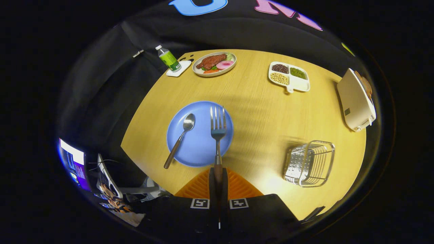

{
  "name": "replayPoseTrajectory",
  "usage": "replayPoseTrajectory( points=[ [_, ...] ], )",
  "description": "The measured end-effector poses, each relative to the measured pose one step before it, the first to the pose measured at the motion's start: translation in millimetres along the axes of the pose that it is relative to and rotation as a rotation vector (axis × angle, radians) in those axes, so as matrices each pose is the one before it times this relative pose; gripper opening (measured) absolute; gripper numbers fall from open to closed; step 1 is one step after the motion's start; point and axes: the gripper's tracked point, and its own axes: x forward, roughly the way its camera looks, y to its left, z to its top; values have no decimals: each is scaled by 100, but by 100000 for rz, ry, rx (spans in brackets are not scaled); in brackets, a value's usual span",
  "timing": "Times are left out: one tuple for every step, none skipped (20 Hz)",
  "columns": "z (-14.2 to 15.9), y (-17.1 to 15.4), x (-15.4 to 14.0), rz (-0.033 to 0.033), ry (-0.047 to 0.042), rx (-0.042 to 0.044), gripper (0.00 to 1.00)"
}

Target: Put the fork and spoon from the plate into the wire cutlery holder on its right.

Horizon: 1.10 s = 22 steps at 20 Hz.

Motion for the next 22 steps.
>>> replayPoseTrajectory(
  points=[
    [59, -1054, -1271, -961, 246, 347, 7],
    [-28, -1173, -1155, -1223, 518, 180, 7],
    [-101, -1201, -1050, -1328, 769, -191, 7],
    [-256, -1339, -995, -1783, 1817, -788, 7],
    [-422, -1422, -799, -2261, 2688, -1020, 7],
    [-344, -1235, -751, -1778, 2687, -1580, 7],
    [-319, -1097, -542, -1348, 2554, -1742, 7],
    [-399, -1097, -490, -1348, 2706, -1576, 7],
    [-578, -969, -289, -714, 3308, -1843, 7],
    [-433, -771, -61, -235, 2891, -1832, 6],
    [-628, -906, 126, -128, 3786, -2823, 7],
    [-621, -1139, 276, -1188, 4366, -3354, 7],
    [-380, -1216, 481, -1667, 3634, -2569, 7],
    [-355, -981, 329, -1022, 3335, -1646, 7],
    [-178, -759, 246, -196, 3043, -817, 7],
    [-213, -461, 257, 398, 3116, -791, 7],
    [-181, -265, 443, 601, 2681, -1135, 7],
    [-158, -266, 373, 260, 2738, -1493, 7],
    [-122, -242, 490, 3, 2752, -1955, 7],
    [-6, -355, 511, -641, 2567, -1655, 7],
    [83, -319, 356, -798, 1972, -964, 7],
    [259, -229, 446, -158, 1335, -371, 7]
  ],
)
